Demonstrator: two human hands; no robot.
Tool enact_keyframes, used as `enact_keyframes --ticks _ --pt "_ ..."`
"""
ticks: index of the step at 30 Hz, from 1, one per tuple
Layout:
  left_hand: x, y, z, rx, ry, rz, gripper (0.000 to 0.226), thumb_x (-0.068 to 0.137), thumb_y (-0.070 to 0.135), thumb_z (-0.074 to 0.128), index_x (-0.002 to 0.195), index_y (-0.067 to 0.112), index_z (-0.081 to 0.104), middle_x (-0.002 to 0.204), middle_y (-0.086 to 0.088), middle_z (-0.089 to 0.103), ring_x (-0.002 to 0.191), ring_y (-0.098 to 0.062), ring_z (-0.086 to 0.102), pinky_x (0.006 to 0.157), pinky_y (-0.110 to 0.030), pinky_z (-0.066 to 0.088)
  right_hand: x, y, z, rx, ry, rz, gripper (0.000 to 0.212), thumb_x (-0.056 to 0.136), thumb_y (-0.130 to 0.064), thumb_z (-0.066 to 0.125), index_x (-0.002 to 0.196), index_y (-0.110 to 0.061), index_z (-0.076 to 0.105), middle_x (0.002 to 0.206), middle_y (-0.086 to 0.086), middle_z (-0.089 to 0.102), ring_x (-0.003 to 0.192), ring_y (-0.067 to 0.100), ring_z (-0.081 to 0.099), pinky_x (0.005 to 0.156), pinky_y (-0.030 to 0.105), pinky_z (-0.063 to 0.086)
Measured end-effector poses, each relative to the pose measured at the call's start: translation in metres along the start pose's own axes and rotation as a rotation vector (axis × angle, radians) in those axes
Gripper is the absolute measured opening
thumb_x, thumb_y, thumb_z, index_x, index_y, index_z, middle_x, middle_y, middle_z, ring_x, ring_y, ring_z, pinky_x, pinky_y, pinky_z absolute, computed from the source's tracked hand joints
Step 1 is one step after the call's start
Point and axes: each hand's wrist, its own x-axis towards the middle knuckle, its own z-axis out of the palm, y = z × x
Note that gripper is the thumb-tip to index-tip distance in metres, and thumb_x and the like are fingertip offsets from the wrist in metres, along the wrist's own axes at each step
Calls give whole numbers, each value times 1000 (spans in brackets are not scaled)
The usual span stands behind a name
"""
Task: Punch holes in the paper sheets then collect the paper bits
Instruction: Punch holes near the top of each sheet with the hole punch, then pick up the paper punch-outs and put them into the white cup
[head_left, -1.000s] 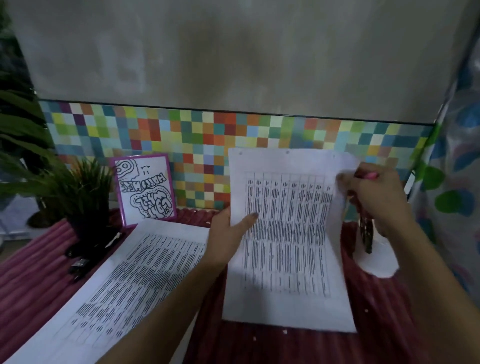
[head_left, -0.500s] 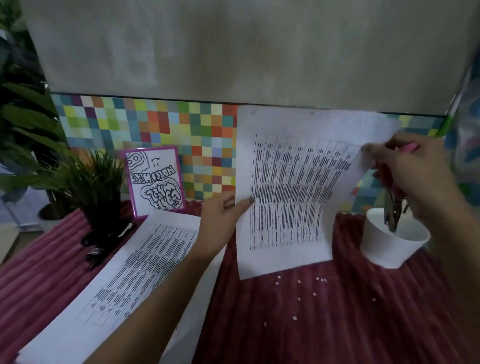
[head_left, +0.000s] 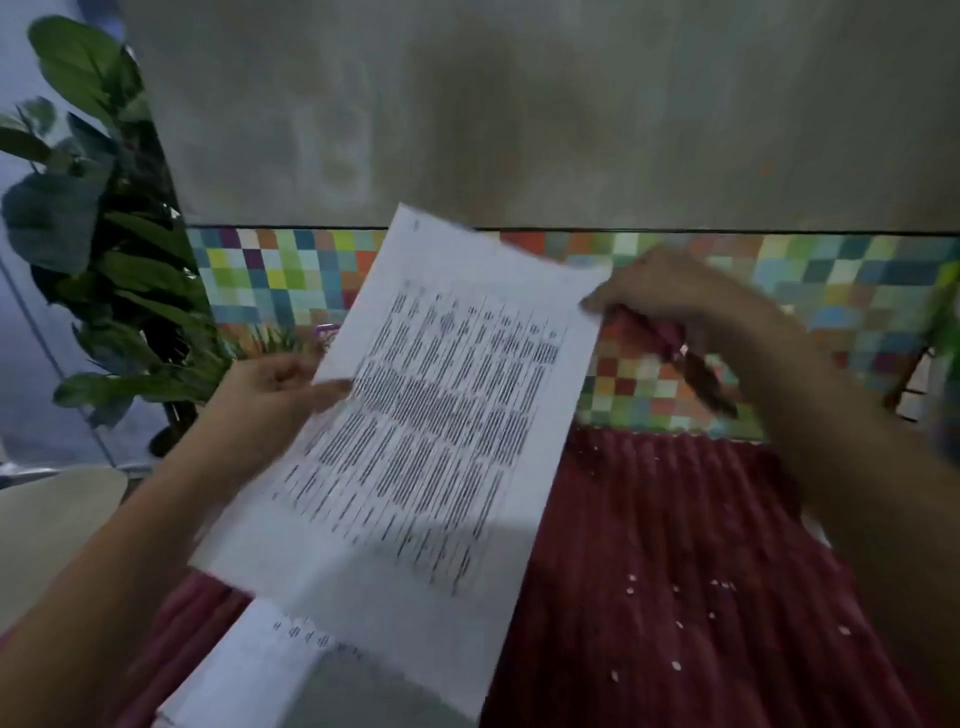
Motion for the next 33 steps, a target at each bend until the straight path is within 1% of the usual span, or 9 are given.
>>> enact_keyframes --ticks 3,5,8,11,17,24,27,30,33 --pt "-14 -50 -16 180 -36 -114 8 81 25 74 85 18 72 66 2 69 59 -17 56 55 -23 39 7 26 60 -188 -206 70 22 80 -11 70 68 6 63 58 11 59 47 19 52 45 23 40" --pt "-20 -80 -18 237 -67 -155 7 79 19 76 84 16 72 54 1 62 46 -9 47 48 -21 33 8 43 95 -292 -333 108 30 83 -13 67 73 13 56 69 8 51 57 15 45 49 26 33" --pt "-32 -113 -9 317 -26 -187 17 74 16 81 85 19 69 53 1 57 45 -11 46 51 -25 32 9 65 129 -409 -427 112 25 87 -12 61 67 3 58 69 4 50 65 13 44 49 18 30" --pt "-44 -131 1 387 49 -180 22 69 15 83 80 26 66 66 0 67 65 -18 64 62 -31 47 17 89 152 -415 -354 154 37 77 -4 63 54 -11 35 48 -2 41 49 12 33 40 19 26" --pt "-54 -132 6 454 101 -97 10 72 15 71 67 24 68 60 5 66 62 -9 62 58 -27 46 23 103 170 -404 -248 216 27 71 -13 69 58 -9 45 59 3 50 60 22 55 48 24 37" --pt "-52 -137 9 575 125 -56 12 74 20 70 65 27 66 64 3 65 64 -9 60 61 -30 47 26 113 180 -406 -189 196 30 74 -15 63 55 -12 41 59 0 44 64 22 52 44 23 27" --pt "-48 -141 8 662 66 -68 14 78 28 72 65 30 66 71 6 65 67 -9 59 57 -26 44 20 109 177 -380 -175 158 23 78 -28 64 69 -12 52 74 3 56 83 25 60 52 26 37" --pt "-43 -143 5 722 29 -96 11 78 30 74 69 29 67 77 4 66 72 -18 62 60 -29 45 4 105 153 -262 -68 73 51 82 -51 62 116 -14 54 116 7 62 108 27 58 80 31 44" --pt "-39 -131 18 754 36 19 5 77 21 75 77 25 72 85 -4 68 77 -27 64 67 -36 49 -27 97 124 -74 -20 41 42 89 -50 54 110 -14 51 108 4 62 98 21 58 75 32 40"
